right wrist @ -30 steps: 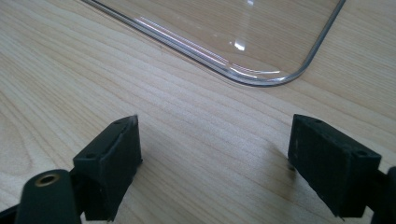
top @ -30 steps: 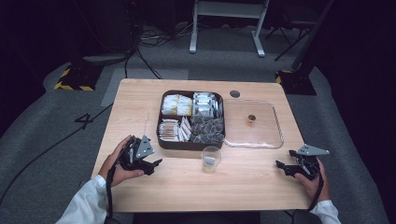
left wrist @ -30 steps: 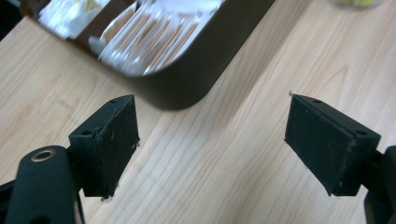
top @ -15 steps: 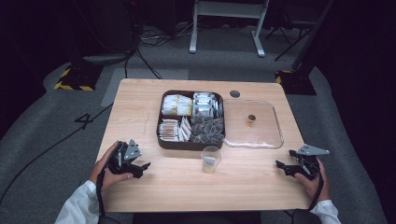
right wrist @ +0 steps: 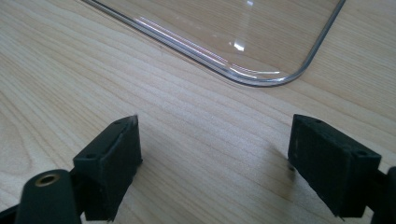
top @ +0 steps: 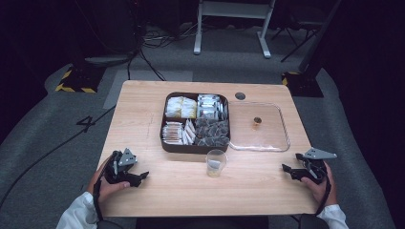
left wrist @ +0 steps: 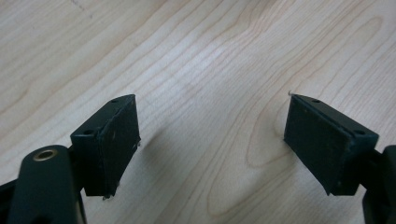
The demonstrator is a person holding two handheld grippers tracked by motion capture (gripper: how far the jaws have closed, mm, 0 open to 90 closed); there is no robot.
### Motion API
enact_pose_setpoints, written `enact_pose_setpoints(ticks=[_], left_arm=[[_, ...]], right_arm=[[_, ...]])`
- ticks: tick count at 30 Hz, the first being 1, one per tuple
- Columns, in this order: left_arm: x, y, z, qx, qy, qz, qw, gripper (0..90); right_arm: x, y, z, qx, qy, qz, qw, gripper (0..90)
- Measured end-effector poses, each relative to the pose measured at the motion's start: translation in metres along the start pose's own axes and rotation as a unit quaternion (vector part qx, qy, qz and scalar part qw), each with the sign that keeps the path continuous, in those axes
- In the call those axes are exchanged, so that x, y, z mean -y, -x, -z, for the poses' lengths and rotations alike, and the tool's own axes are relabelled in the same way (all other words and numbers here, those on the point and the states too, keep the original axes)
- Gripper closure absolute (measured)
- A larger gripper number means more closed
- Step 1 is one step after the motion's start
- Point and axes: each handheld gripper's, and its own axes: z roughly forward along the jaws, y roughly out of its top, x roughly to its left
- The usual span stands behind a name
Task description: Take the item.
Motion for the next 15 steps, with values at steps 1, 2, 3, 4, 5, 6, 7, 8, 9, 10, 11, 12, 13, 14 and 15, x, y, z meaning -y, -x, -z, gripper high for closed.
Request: enact_pose_setpoints(ticks=[1,2,3,4,5,6,7,8,9,10,11,12,13,14,15], left_arm=[[0.002,-0.0008,0.0005,0.001,0.004,0.004,1.0,18.7],[0.0041,-0.0022,0.0007,0.004,0.007,0.011,0.9999,18.6],[0.0066,-0.0034,0.0003,0.01,0.013,0.023,0.9996,18.6],[0.0087,-0.005,0.0002,0.014,0.017,0.03,0.9993,18.5],[0.0111,-0.0059,0.0002,0.018,0.024,0.036,0.9989,18.2],[0.012,-0.0061,0.0009,0.017,0.024,0.038,0.9989,18.1],[0.012,-0.0061,0.0009,0.016,0.024,0.037,0.9989,18.0],[0.0119,-0.0059,0.0008,0.014,0.024,0.034,0.999,17.9],[0.0119,-0.0059,0.0008,0.014,0.024,0.035,0.999,17.9],[0.0119,-0.0059,0.0008,0.014,0.024,0.035,0.999,17.9],[0.0119,-0.006,0.0008,0.015,0.024,0.035,0.999,17.9],[0.0119,-0.0061,0.0008,0.015,0.024,0.035,0.999,17.8],[0.0119,-0.0061,0.0008,0.015,0.024,0.035,0.999,17.8],[0.0119,-0.0061,0.0008,0.015,0.024,0.035,0.999,17.8],[0.0119,-0.0061,0.0008,0.015,0.024,0.035,0.999,17.8]], right_arm=[[-0.0001,0.0004,-0.0001,-0.002,-0.001,-0.002,1.0,17.5],[-0.0001,0.0009,-0.0003,-0.002,-0.001,-0.003,1.0,17.5],[-0.0001,0.001,-0.0004,-0.003,-0.001,-0.004,1.0,17.5],[-0.0001,0.0011,-0.0004,-0.003,-0.001,-0.004,1.0,17.5],[-0.0001,0.001,-0.0003,-0.003,-0.001,-0.003,1.0,17.5],[0.0,0.0007,-0.0001,-0.002,-0.001,-0.002,1.0,17.6],[0.0,0.0003,-0.0001,-0.002,-0.001,-0.002,1.0,17.6],[0.0,0.0003,0.0,-0.002,-0.001,-0.002,1.0,17.6],[0.0,0.0005,-0.0001,-0.002,-0.001,-0.002,1.0,17.6],[0.0,0.0007,-0.0001,-0.002,-0.001,-0.002,1.0,17.6],[0.0,0.0007,-0.0001,-0.002,-0.001,-0.002,1.0,17.6],[0.0,0.0004,-0.0001,-0.002,-0.001,-0.002,1.0,17.6],[0.0,0.0002,-0.0001,-0.001,0.0,-0.001,1.0,17.6],[0.0001,0.0,0.0,0.0,0.0,0.0,1.0,17.6],[0.0001,-0.0002,0.0001,0.0,0.0,0.0,1.0,17.6]])
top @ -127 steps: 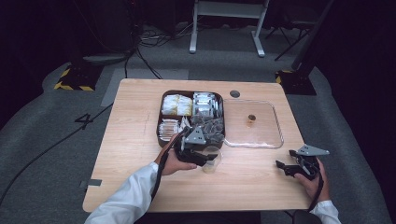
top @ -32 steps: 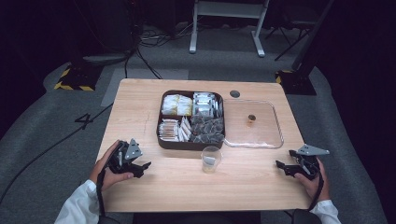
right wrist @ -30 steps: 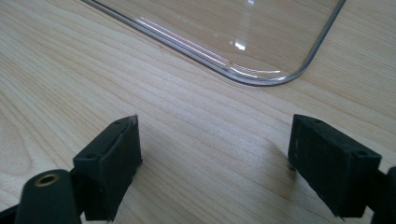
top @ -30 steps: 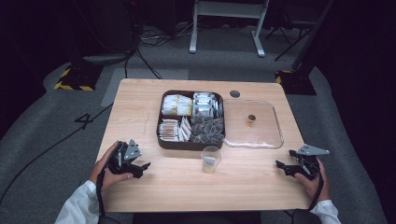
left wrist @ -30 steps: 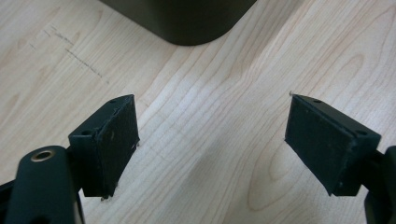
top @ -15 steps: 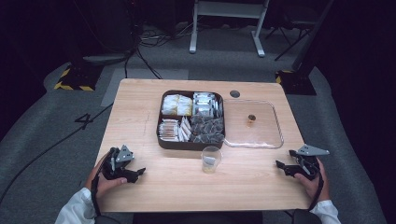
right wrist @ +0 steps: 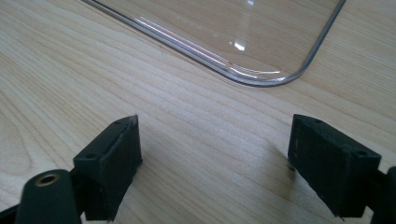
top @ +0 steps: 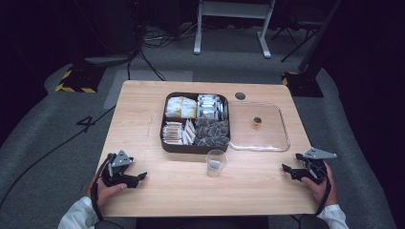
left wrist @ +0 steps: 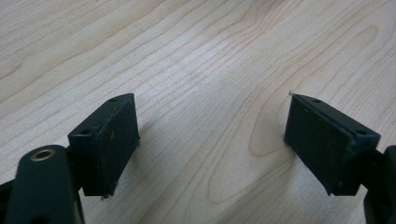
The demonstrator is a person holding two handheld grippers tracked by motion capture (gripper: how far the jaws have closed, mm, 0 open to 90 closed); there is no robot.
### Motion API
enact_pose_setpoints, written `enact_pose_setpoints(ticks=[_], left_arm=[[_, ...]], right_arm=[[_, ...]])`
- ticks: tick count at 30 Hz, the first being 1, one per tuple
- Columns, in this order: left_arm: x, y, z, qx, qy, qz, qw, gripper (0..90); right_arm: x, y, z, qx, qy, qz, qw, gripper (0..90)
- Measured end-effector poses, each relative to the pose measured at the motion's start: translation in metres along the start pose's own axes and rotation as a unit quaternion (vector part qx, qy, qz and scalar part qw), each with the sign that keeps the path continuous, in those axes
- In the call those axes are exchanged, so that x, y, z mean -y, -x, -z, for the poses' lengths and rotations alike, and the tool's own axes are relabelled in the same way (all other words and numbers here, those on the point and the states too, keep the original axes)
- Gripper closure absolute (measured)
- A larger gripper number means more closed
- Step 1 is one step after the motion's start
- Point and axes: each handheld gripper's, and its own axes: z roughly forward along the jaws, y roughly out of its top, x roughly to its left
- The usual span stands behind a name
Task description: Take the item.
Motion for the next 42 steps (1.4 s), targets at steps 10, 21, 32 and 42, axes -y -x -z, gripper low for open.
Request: enact_pose_setpoints(ticks=[10,21,32,42], left_arm=[[-0.0003,-0.0004,-0.0001,0.003,-0.001,-0.002,1.0,17.1],[-0.0008,0.0,-0.001,0.004,-0.001,0.001,1.0,16.1],[-0.0012,-0.0015,-0.0012,0.006,-0.002,-0.002,1.0,15.7],[-0.0016,-0.002,-0.0014,0.0,-0.003,-0.001,1.0,15.5]], right_arm=[[0.0,-0.0003,0.0,0.003,0.0,0.001,1.0,16.9],[0.0,-0.0006,0.0002,0.003,0.001,0.002,1.0,17.1],[0.0001,-0.0012,0.0004,0.005,0.002,0.004,1.0,17.5],[0.0002,-0.0018,0.0006,0.005,0.003,0.007,1.0,17.8]])
